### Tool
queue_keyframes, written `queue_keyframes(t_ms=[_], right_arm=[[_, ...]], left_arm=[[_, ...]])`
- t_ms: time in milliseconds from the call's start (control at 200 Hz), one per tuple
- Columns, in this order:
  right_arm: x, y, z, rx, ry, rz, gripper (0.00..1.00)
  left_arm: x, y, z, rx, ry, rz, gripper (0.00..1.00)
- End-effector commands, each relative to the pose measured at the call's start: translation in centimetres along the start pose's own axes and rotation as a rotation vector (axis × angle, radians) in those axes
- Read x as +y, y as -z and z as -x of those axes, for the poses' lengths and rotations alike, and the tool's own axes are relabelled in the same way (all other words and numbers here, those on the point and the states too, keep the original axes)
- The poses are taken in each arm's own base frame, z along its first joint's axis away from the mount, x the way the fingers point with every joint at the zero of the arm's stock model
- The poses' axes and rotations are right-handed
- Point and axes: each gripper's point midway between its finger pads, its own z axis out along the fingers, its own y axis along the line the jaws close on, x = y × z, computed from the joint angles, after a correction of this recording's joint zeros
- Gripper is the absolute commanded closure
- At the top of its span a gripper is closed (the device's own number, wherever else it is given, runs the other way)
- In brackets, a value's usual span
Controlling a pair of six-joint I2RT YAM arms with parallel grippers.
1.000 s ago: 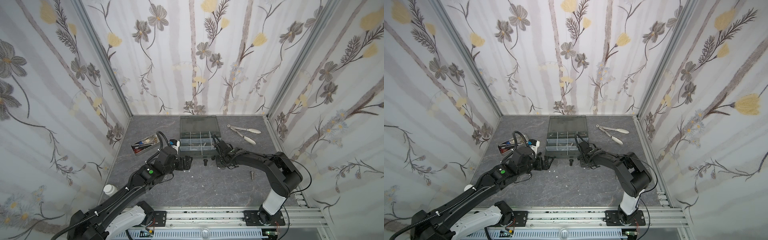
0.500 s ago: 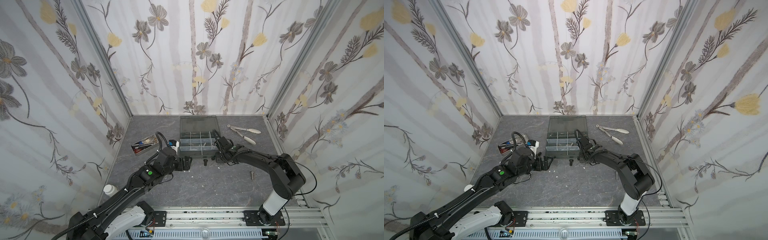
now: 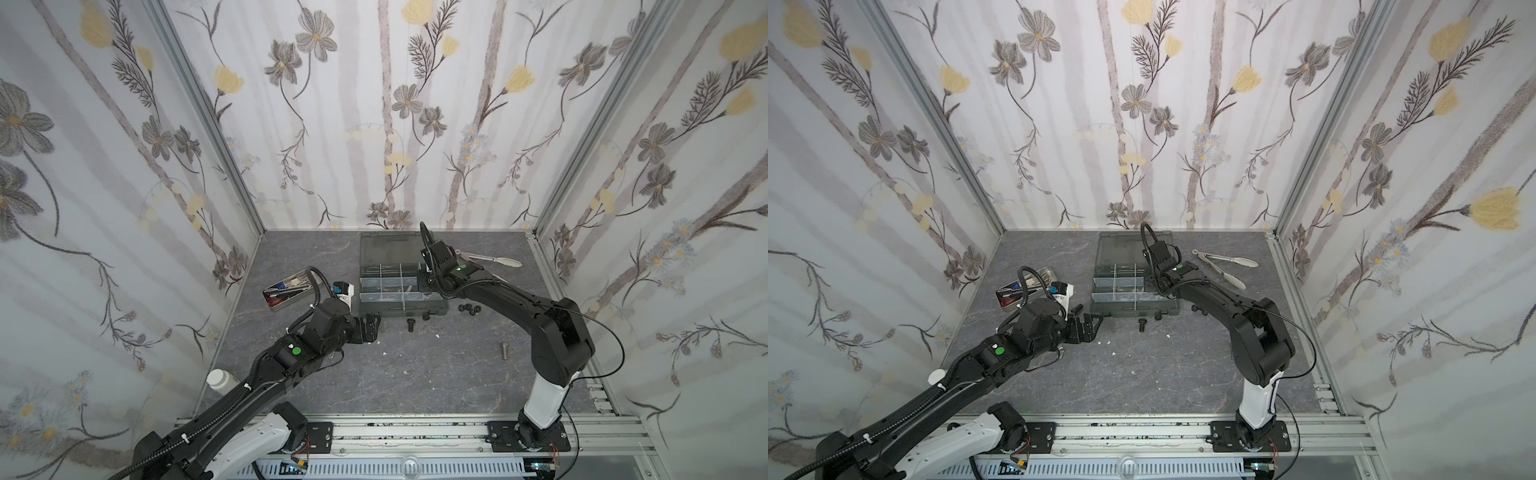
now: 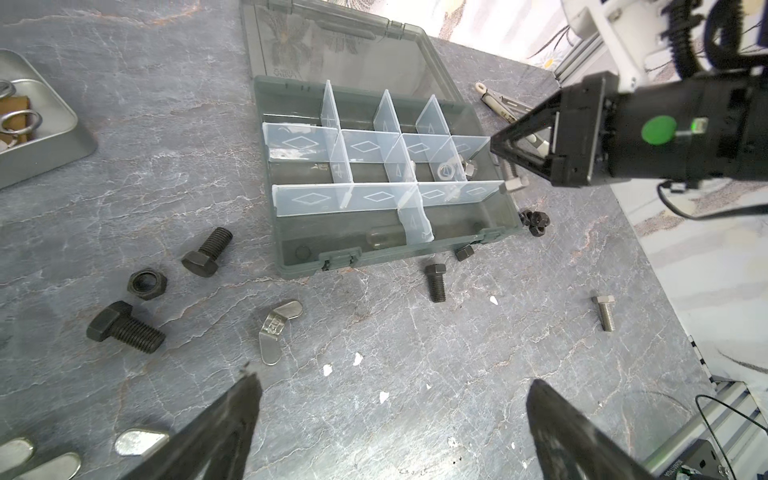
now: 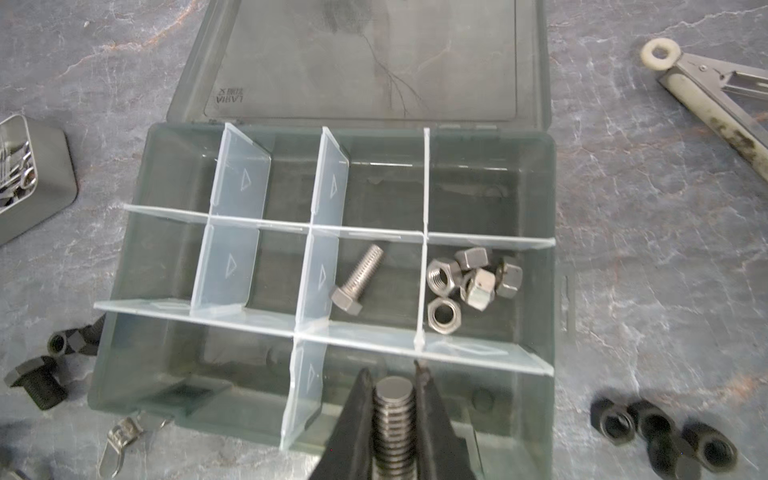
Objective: Sort the screws and nuts into containers
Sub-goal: 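Open the right gripper to drop the bolt into the compartment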
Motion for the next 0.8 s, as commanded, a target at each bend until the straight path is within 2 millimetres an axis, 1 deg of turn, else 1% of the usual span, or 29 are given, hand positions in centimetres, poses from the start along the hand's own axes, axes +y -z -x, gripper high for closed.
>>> queue_keyframes(t_ms=[0, 90, 190, 285, 395, 460, 545, 590, 684, 794], right_arm=[[1.3, -1.7, 1.1, 0.006, 0.003, 0.049, 0.89], [1.7, -3.1, 1.6, 0.018, -0.005, 0.070, 0.89], [2.0, -4.6, 1.7, 0.034, -0.012, 0.089, 0.89], [1.9, -5.7, 1.8, 0.044, -0.022, 0.097, 0.88], [1.5, -6.7, 1.4, 0.066, -0.035, 0.104, 0.81], [1.4, -7.0, 1.1, 0.075, -0.035, 0.105, 0.73], [1.4, -6.9, 1.1, 0.076, -0.035, 0.104, 0.60], [1.3, -6.6, 1.3, 0.069, -0.036, 0.104, 0.55], [1.5, -5.6, 2.0, 0.051, -0.038, 0.113, 0.51], [1.6, -3.5, 2.8, 0.023, -0.040, 0.130, 0.49]], left_arm=[[0.4, 0.2, 0.5, -0.031, 0.012, 0.019, 0.00], [0.7, 0.4, 0.4, -0.030, 0.009, 0.032, 0.00], [1.0, 0.5, 0.3, -0.034, 0.008, 0.040, 0.00], [1.1, 0.5, 0.2, -0.034, 0.009, 0.044, 0.00], [1.1, 0.4, 0.2, -0.033, 0.009, 0.045, 0.00], [1.0, 0.4, 0.2, -0.030, 0.009, 0.045, 0.00], [0.9, 0.4, 0.3, -0.029, 0.010, 0.041, 0.00], [0.8, 0.4, 0.3, -0.028, 0.010, 0.036, 0.00], [0.4, 0.5, 0.7, -0.030, 0.009, 0.022, 0.00], [-0.2, 0.3, 0.8, -0.024, 0.009, 0.004, 0.00]])
